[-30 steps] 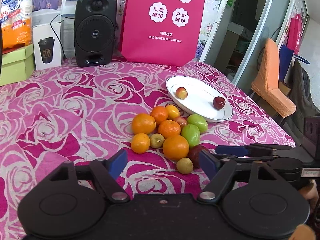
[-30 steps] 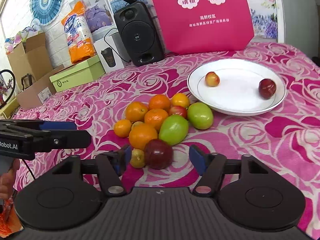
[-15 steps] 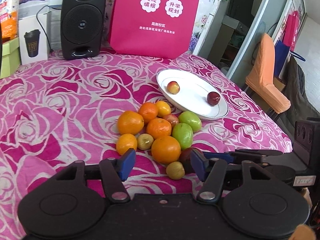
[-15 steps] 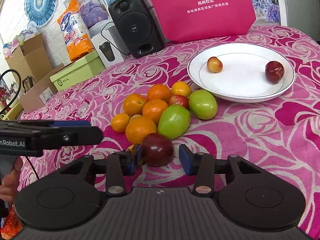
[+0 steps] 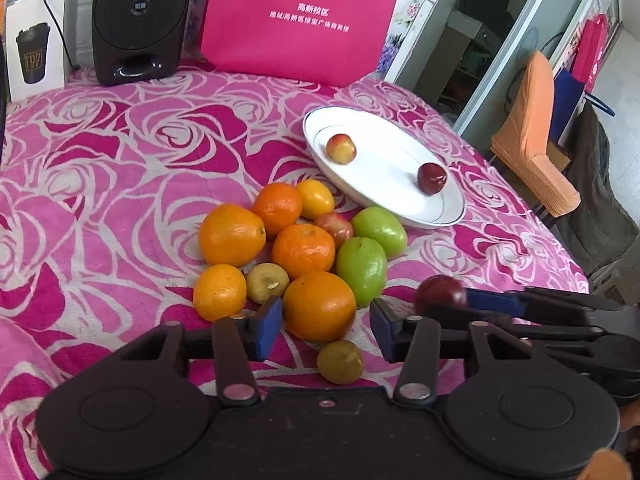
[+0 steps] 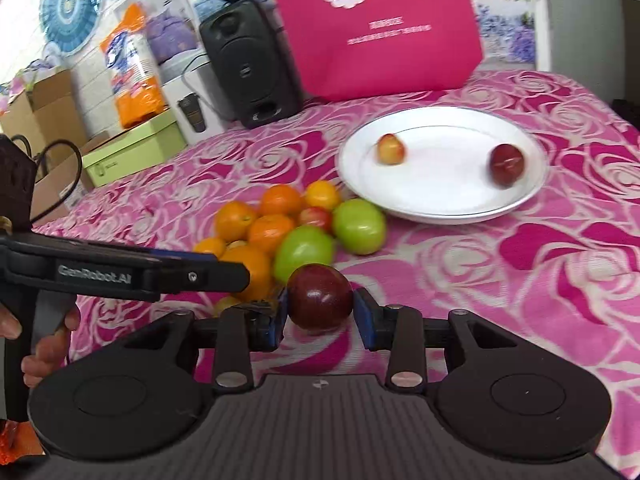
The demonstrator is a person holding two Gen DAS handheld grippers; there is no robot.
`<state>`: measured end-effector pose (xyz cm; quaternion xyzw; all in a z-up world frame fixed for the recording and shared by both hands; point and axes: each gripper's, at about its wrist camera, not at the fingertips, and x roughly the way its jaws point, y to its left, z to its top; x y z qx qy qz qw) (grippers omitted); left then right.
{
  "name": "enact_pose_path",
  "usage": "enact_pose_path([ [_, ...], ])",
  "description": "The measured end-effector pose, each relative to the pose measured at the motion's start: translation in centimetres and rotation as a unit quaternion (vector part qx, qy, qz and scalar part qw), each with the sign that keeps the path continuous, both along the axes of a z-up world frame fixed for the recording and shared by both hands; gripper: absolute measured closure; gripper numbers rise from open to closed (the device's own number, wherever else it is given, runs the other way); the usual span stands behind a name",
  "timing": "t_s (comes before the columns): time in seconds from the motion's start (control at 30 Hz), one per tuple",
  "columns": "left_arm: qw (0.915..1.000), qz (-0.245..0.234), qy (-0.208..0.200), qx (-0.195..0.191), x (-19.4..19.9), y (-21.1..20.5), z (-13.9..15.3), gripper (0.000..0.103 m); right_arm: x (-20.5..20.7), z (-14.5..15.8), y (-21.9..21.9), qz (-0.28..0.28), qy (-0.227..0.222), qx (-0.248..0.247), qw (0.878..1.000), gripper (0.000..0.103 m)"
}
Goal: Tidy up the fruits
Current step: 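Grasp an orange with the left tool while the right tool grasps a dark red apple, then carry the orange and dark red apple onto the plate and open both tools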
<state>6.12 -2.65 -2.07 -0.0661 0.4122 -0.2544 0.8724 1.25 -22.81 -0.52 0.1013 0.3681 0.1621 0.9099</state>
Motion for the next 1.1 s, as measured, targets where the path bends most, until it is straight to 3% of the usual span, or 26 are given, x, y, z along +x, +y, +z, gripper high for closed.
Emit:
enact_pose_path([
  [0.57,1.0000,0.007,0.003,0.006,0.0,0.0,0.2,0.015,0.1,-0.2,-0.1,-0.004,0.003,0.001,1.000,0.040],
  [0.83,0.9994,-0.006,-0.035,-0.001,-0.5,-0.4,2.9,0.015,0.2,0.9,-1.4,-0.025,-0.020,-0.003,0.999,0.040],
  [1.1,0.9970,-0.016,-0.075,-0.011,1.8,-2.6,5.6,0.015,1.2,2.5,-3.6,-0.063,-0.054,-0.015,0.996,0.040],
])
